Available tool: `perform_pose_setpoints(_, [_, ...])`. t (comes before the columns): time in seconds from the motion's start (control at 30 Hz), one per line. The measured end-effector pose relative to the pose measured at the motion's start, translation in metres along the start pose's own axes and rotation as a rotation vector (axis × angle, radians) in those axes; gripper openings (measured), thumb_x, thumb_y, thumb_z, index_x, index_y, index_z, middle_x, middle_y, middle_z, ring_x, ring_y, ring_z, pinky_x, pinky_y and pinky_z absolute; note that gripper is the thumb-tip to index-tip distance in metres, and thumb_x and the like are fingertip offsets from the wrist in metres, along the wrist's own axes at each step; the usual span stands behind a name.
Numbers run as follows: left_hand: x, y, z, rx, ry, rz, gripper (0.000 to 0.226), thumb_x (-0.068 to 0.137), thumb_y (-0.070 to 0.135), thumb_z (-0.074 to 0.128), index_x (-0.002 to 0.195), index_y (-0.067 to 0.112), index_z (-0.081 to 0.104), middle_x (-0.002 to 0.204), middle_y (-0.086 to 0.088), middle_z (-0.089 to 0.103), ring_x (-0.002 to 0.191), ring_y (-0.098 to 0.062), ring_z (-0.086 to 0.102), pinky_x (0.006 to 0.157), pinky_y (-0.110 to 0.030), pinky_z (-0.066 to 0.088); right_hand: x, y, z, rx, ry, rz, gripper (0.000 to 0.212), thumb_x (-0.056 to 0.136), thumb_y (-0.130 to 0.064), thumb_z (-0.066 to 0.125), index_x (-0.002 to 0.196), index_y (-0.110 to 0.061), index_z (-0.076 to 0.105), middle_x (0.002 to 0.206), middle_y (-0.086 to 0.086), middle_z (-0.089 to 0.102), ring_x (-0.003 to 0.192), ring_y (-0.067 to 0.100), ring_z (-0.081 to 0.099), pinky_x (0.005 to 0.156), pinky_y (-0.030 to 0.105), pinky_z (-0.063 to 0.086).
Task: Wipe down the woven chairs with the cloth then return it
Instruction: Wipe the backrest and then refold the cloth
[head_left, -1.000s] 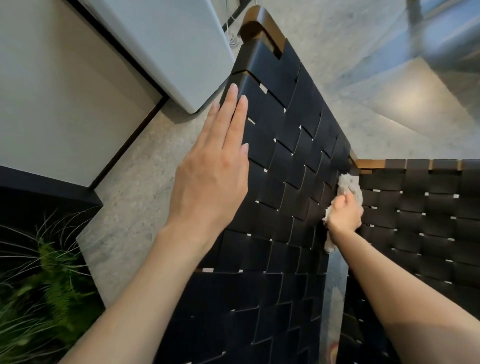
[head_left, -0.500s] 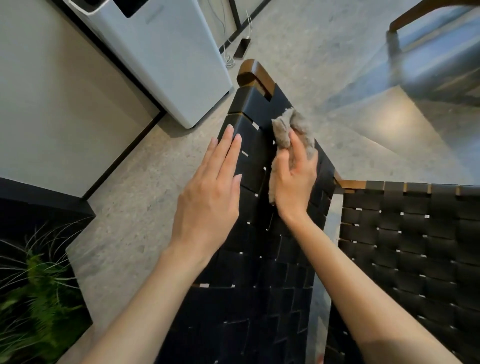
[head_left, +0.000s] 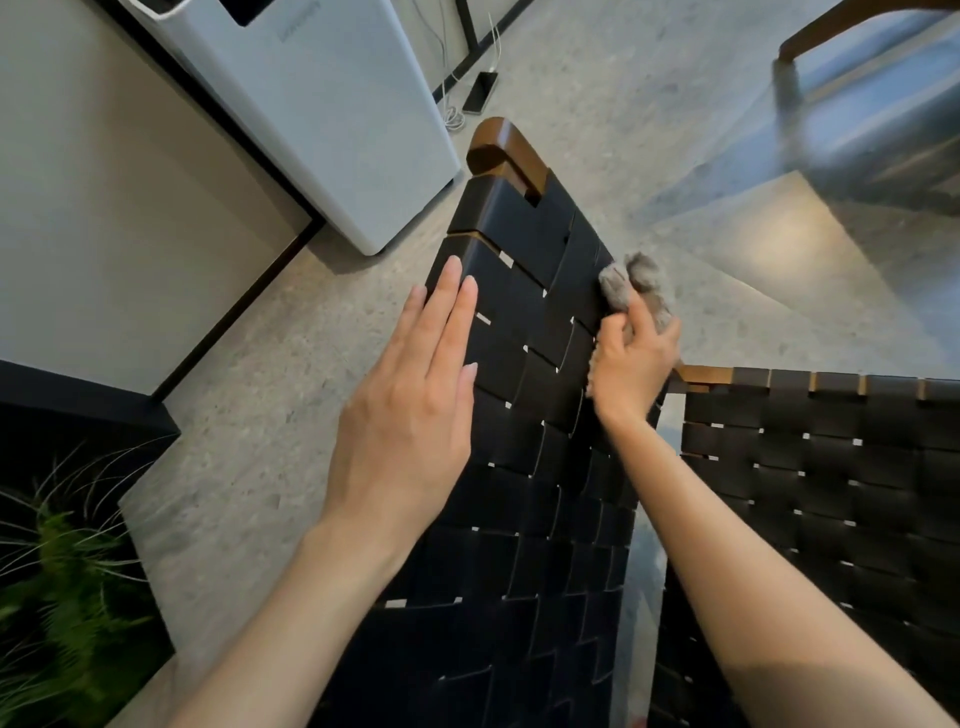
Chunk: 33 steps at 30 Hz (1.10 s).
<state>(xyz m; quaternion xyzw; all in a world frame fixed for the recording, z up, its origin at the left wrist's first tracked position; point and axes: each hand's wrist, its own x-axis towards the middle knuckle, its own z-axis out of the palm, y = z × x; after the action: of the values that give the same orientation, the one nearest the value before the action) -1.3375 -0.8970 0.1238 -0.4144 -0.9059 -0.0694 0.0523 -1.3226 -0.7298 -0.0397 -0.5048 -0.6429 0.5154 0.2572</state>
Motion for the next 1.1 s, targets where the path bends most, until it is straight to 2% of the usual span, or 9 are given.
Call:
perform_pose_setpoints(0.17, [0.0, 0.0, 0.001, 0.022, -0.002, 0.005, 0.055, 0.098, 0.02, 0.041, 0.15, 0.015, 0.023, 0.159, 0.004, 0.015, 0.144, -0.014, 0.02, 0.077, -0.022, 0.05, 0.013, 0.068, -0.013, -0.099, -0.022, 0.321, 0.041, 0.1, -0.024, 0.035, 0.137, -0.029, 0.05, 0.142, 0.017, 0.033, 0.126, 0.039, 0.033, 0.105, 0.038, 0.028])
perform_pose_setpoints(0.3, [0.0, -0.001, 0.001, 0.034, 0.001, 0.011, 0.055, 0.098, 0.02, 0.041, 0.15, 0.015, 0.023, 0.159, 0.004, 0.015, 0.144, -0.013, 0.02, 0.075, -0.016, 0.04, 0.015, 0.09, -0.015, -0.07, -0.023, 0.463, 0.044, 0.101, -0.025, 0.033, 0.143, -0.027, 0.043, 0.141, 0.018, 0.032, 0.125, 0.039, 0.037, 0.103, 0.036, 0.03])
perform_pose_setpoints(0.37, [0.0, 0.0, 0.0, 0.044, 0.003, 0.008, 0.055, 0.098, 0.02, 0.042, 0.15, 0.015, 0.024, 0.159, 0.004, 0.015, 0.144, -0.014, 0.02, 0.074, -0.018, 0.043, 0.01, 0.094, -0.017, -0.062, -0.023, 0.494, 0.043, 0.099, -0.024, 0.034, 0.141, -0.026, 0.046, 0.139, 0.018, 0.033, 0.123, 0.038, 0.039, 0.098, 0.035, 0.032])
perform_pose_setpoints(0.6, [0.001, 0.002, -0.002, 0.025, -0.01, -0.007, 0.054, 0.099, 0.02, 0.041, 0.15, 0.015, 0.025, 0.158, 0.004, 0.016, 0.144, -0.014, 0.02, 0.078, -0.025, 0.051, -0.039, 0.092, -0.032, -0.18, -0.09, 0.424, 0.039, 0.1, -0.022, 0.035, 0.135, -0.023, 0.052, 0.132, 0.021, 0.036, 0.11, 0.039, 0.047, 0.097, 0.035, 0.034])
perform_pose_setpoints(0.7, [0.0, 0.002, -0.003, 0.015, -0.009, -0.013, 0.054, 0.1, 0.021, 0.04, 0.151, 0.016, 0.023, 0.159, 0.005, 0.014, 0.144, -0.015, 0.02, 0.083, -0.027, 0.051, -0.071, 0.093, -0.044, -0.211, -0.17, 0.412, 0.039, 0.101, -0.022, 0.034, 0.136, -0.026, 0.051, 0.132, 0.02, 0.035, 0.115, 0.041, 0.044, 0.104, 0.04, 0.034])
perform_pose_setpoints(0.8, [0.001, 0.001, -0.003, -0.002, -0.036, -0.035, 0.054, 0.101, 0.023, 0.037, 0.152, 0.018, 0.018, 0.16, 0.007, 0.009, 0.145, -0.014, 0.015, 0.088, -0.031, 0.05, -0.108, 0.095, -0.055, -0.229, -0.25, 0.333, 0.042, 0.101, -0.018, 0.034, 0.139, -0.029, 0.048, 0.131, 0.023, 0.04, 0.113, 0.041, 0.046, 0.101, 0.042, 0.035])
perform_pose_setpoints(0.9, [-0.002, 0.001, -0.005, -0.064, -0.066, -0.064, 0.056, 0.102, 0.023, 0.035, 0.152, 0.02, 0.01, 0.16, 0.008, 0.001, 0.146, -0.012, 0.007, 0.104, -0.034, 0.039, -0.143, 0.093, -0.067, -0.202, -0.314, 0.264, 0.045, 0.101, -0.013, 0.034, 0.141, -0.03, 0.046, 0.13, 0.027, 0.046, 0.108, 0.042, 0.051, 0.102, 0.046, 0.036])
perform_pose_setpoints(0.97, [-0.013, 0.002, -0.007, -0.11, -0.079, -0.092, 0.058, 0.102, 0.021, 0.035, 0.152, 0.02, 0.007, 0.16, 0.008, -0.001, 0.147, -0.012, 0.004, 0.112, -0.032, 0.026, -0.162, 0.092, -0.074, -0.221, -0.35, 0.269, 0.045, 0.103, -0.017, 0.032, 0.143, -0.034, 0.041, 0.135, 0.021, 0.04, 0.114, 0.04, 0.047, 0.107, 0.041, 0.032])
perform_pose_setpoints(1.1, [-0.055, 0.0, -0.011, -0.146, -0.105, -0.115, 0.059, 0.102, 0.022, 0.035, 0.152, 0.02, 0.005, 0.16, 0.008, -0.004, 0.147, -0.012, 0.0, 0.115, -0.03, 0.015, -0.199, 0.09, -0.084, -0.203, -0.396, 0.29, 0.043, 0.104, -0.026, 0.031, 0.144, -0.041, 0.037, 0.138, 0.015, 0.027, 0.125, 0.037, 0.038, 0.107, 0.033, 0.029])
